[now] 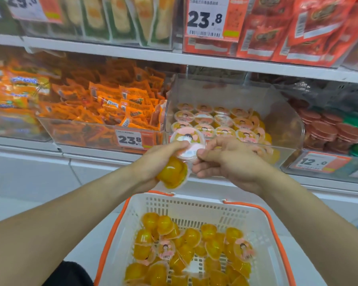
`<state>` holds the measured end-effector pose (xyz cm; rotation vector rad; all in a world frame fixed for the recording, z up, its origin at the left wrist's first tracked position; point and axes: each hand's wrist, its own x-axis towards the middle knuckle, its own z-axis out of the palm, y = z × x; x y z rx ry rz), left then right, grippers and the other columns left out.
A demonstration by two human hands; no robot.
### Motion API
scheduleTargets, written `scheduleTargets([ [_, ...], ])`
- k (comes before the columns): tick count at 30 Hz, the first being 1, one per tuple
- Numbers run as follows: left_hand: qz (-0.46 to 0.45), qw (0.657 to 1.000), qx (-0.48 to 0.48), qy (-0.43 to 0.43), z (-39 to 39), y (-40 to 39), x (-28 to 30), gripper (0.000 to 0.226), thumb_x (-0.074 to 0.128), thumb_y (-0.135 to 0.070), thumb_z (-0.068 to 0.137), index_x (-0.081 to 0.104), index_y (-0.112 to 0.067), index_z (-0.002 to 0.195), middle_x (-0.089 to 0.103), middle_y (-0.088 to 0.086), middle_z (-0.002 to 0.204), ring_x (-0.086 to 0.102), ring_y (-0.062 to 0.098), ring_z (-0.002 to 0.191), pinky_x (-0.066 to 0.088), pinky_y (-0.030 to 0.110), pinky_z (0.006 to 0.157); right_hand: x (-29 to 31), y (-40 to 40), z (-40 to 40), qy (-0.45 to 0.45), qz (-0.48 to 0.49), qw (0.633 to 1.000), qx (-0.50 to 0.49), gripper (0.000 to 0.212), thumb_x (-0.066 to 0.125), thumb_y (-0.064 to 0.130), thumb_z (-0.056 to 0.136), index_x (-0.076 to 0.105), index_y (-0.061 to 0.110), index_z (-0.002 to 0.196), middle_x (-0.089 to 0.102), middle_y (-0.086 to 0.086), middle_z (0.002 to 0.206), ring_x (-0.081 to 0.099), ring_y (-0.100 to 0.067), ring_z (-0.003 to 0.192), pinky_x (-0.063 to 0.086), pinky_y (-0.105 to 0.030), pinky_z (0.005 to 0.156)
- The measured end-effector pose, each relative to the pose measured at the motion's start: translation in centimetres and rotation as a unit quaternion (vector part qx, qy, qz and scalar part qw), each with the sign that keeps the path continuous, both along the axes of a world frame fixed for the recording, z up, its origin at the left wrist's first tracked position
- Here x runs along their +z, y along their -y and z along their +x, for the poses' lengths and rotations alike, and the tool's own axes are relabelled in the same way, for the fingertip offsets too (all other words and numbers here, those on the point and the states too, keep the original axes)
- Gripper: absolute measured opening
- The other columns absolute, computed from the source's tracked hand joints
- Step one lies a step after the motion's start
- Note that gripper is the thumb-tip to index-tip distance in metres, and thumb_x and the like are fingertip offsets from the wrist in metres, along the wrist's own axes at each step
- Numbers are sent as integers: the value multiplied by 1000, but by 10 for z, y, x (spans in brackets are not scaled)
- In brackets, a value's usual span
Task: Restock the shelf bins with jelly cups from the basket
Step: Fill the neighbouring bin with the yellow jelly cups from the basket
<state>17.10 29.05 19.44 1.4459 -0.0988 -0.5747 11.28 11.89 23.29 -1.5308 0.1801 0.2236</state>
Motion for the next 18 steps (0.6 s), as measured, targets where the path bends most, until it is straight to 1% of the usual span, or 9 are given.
scheduleTargets([
  [2, 9, 1000, 8, 6, 0, 2, -2, 47, 73, -44, 80, 74, -10, 112, 75, 11, 108, 68, 26, 101, 48, 41, 96, 0, -3, 0, -18, -13, 1000, 15, 12, 63, 6, 95, 51, 4, 92, 71, -25, 82, 70, -31, 70, 62, -35, 66],
  [3, 21, 1000, 15, 9, 0, 3, -1, 51, 75, -49, 75, 75, -12, 110, 75, 9, 108, 68, 27, 106, 47, 44, 103, 1, -3, 0, -19, -17, 1000, 7, 13, 65, 9, 94, 53, 3, 95, 72, -25, 84, 71, -31, 71, 62, -35, 67],
  [4, 33, 999, 24, 12, 0, 4, -1, 50, 76, -51, 75, 76, -13, 108, 76, 7, 105, 68, 25, 106, 46, 45, 106, 1, -3, 1, -16, -20, 1000, -11, 18, 68, 11, 92, 54, 2, 99, 72, -25, 84, 71, -31, 71, 63, -36, 67],
  [6, 49, 998, 38, 19, 1, 7, 1, 38, 72, -47, 84, 77, -14, 103, 78, 2, 98, 71, 20, 100, 48, 44, 104, 1, -5, 4, -2, -18, 999, -46, 24, 71, 11, 89, 53, 3, 102, 71, -24, 80, 71, -32, 70, 63, -37, 66],
  [9, 50, 997, 46, 37, 3, 11, 5, 37, 68, -48, 88, 77, -15, 102, 78, 2, 97, 71, 21, 99, 50, 44, 101, 1, -7, 12, 12, 9, 996, -83, 21, 66, 1, 91, 49, 5, 102, 67, -23, 76, 71, -30, 64, 62, -35, 60],
  [11, 17, 997, 70, 19, 5, 12, 9, 41, 68, -53, 86, 75, -17, 104, 76, 3, 102, 69, 23, 99, 52, 42, 94, 6, -5, 24, 21, 26, 993, -109, 18, 63, -3, 92, 50, 3, 103, 69, -23, 72, 70, -26, 59, 61, -31, 57],
  [14, -37, 991, 115, -54, 8, 10, 15, 29, 66, -46, 88, 71, -19, 97, 71, 5, 98, 64, 24, 79, 49, 33, 68, 17, 3, 59, 29, 15, 988, -149, 7, 61, -3, 94, 57, -6, 99, 70, -15, 65, 69, -18, 55, 58, -24, 55],
  [17, -68, 987, 106, -97, 10, 6, 18, 28, 66, -34, 89, 68, -12, 105, 66, 6, 91, 60, 19, 63, 45, 26, 52, 14, 14, 121, 5, 11, 981, -192, 13, 57, -4, 95, 58, -12, 105, 68, -16, 67, 67, -16, 52, 58, -24, 55],
  [18, -75, 987, 104, -101, 11, 4, 18, 26, 65, -30, 88, 67, -10, 105, 65, 5, 87, 59, 18, 60, 44, 25, 50, 9, 16, 143, -10, 9, 979, -204, 16, 56, -5, 96, 57, -14, 110, 68, -15, 65, 67, -16, 50, 57, -25, 54],
])
